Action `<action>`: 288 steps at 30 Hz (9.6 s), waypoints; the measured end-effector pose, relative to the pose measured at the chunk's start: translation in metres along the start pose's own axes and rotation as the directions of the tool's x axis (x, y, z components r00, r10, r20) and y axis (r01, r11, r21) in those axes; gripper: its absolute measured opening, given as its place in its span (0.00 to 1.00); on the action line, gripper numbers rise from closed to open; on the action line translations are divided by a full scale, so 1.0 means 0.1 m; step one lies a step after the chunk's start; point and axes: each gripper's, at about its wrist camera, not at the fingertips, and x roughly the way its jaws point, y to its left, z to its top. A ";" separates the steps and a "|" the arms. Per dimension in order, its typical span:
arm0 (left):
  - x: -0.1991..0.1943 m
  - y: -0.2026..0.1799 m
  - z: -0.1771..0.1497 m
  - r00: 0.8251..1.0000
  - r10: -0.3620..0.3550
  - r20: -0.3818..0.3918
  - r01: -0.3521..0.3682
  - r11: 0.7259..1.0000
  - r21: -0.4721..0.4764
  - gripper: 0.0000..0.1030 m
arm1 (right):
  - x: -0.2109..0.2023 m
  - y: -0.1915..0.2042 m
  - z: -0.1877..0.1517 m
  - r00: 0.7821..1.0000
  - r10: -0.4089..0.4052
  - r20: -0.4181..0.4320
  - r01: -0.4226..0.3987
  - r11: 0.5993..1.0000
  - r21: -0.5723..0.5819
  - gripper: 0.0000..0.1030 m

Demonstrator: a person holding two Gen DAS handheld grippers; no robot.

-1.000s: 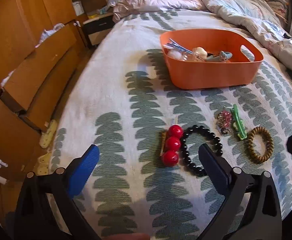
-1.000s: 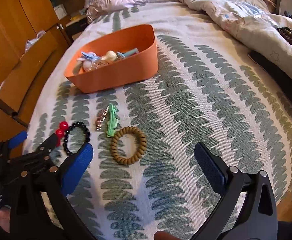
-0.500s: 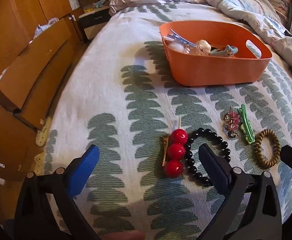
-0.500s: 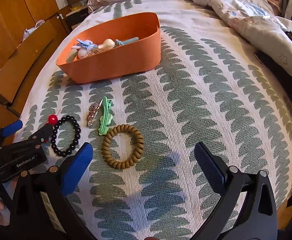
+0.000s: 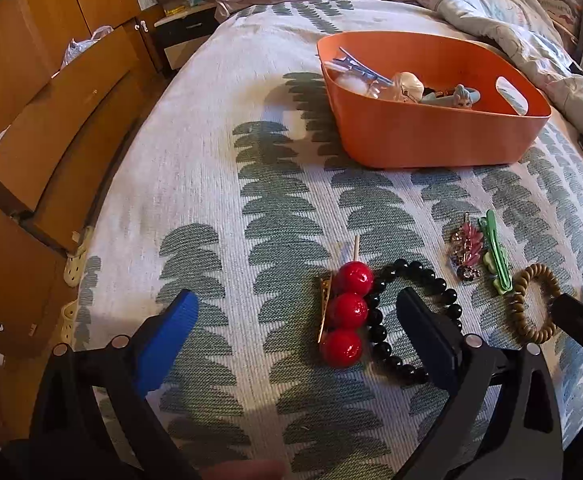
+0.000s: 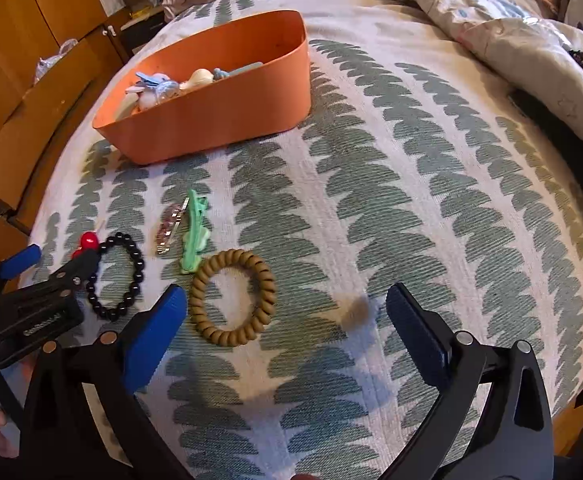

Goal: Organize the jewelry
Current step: 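Move the left tool toward the red cherry clip while the right tool nears the brown bracelet, then close the left tool on the red cherry clip while the right tool grips the brown bead bracelet, then lift both held items and carry them over the orange basket, then lower both items into the orange basket and open both tools, then withdraw both open tools from the basket back toward the remaining jewelry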

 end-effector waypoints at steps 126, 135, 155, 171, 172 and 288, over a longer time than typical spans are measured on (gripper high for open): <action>-0.02 0.31 0.16 0.986 -0.159 0.046 0.164 0.980 -0.112 0.27 | -0.08 0.14 0.03 0.997 -0.032 0.067 0.035 0.998 -0.046 0.10; -0.19 0.23 0.24 0.982 -0.156 0.102 0.164 0.983 -0.079 0.27 | -0.26 0.15 0.08 0.994 0.006 0.112 -0.002 0.999 -0.040 0.10; -0.63 0.05 0.63 0.958 -0.170 0.229 0.180 0.984 -0.020 0.27 | -0.76 0.29 0.59 0.972 0.075 0.223 -0.061 0.996 -0.071 0.10; -0.69 -0.08 1.10 0.947 -0.178 0.266 0.181 0.983 0.016 0.27 | -0.97 0.44 1.31 0.957 0.111 0.268 -0.078 0.988 -0.133 0.10; -0.68 -0.09 1.12 0.948 -0.181 0.263 0.183 0.983 0.018 0.27 | -0.95 0.44 1.37 0.957 0.119 0.263 -0.086 0.987 -0.135 0.10; -0.50 0.03 0.16 0.980 -0.050 0.194 0.044 0.998 0.036 0.95 | -0.74 0.24 0.28 0.937 0.195 0.289 -0.168 0.979 -0.115 0.97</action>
